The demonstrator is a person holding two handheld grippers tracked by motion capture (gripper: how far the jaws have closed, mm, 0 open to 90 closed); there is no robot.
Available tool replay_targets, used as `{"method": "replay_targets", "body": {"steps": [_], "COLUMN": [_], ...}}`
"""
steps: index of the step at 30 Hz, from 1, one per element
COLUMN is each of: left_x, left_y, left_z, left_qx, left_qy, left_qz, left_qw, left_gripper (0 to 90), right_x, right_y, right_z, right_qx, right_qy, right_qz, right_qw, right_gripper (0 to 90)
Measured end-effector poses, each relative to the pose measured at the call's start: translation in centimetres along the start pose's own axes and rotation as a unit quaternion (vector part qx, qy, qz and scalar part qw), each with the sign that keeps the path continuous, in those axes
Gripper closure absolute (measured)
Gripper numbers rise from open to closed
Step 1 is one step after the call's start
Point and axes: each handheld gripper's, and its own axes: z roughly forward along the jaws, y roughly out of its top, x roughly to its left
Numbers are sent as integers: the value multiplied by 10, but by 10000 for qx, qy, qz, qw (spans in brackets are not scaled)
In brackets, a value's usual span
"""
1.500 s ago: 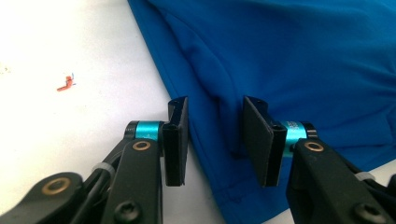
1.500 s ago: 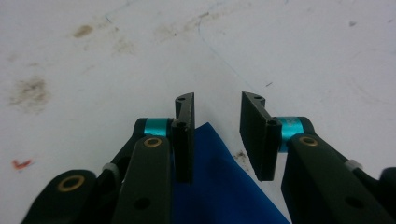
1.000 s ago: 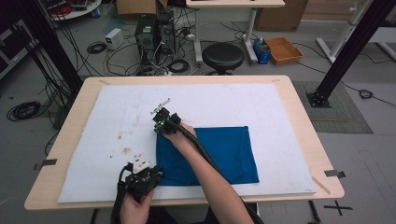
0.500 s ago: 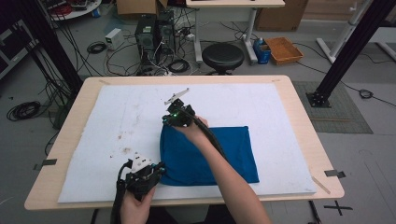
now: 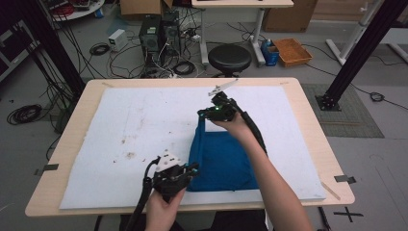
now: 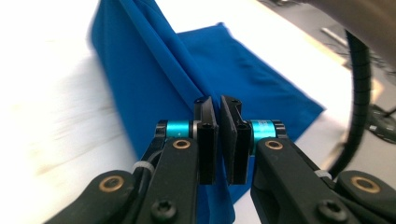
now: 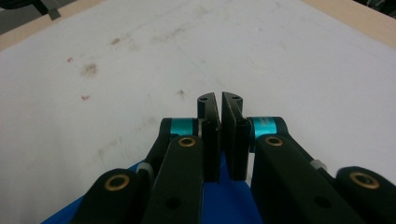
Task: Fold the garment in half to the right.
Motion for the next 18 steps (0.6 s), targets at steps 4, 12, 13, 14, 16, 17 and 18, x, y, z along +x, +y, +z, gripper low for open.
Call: {"method": "replay_targets", "body": {"steps": [4,12,13,14,16,17,18], "left_x": [-16,-44,-47,-48,-54,-56,-58], "left_y": [6,8,8,8,8,9,9], "left_z": [26,75,80,83,91,94,97], "left_qx": [23,188,191,205,233,215,204], "left_qy": [-267,-711,-750,-749,-731,-750,-760], "left_qz": [11,-152,-176,-154,-100,-109,-93], "left_qw": [9996,9972,9968,9969,9970,9969,9969], "left_gripper": [852,852,853,853,853,852,853], "right_x": [-18,-48,-50,-52,-57,-57,-58], "right_y": [-19,-51,-52,-55,-59,-60,-62], "right_z": [-23,-52,-54,-58,-62,-64,-65], "right_qx": [-7,279,316,362,419,453,507], "right_qy": [-62,-268,-276,-323,-395,-436,-499], "right_qz": [127,271,274,246,237,229,214], "right_qw": [9999,9989,9987,9985,9981,9978,9972], "right_gripper": [869,868,868,868,869,868,869]}}
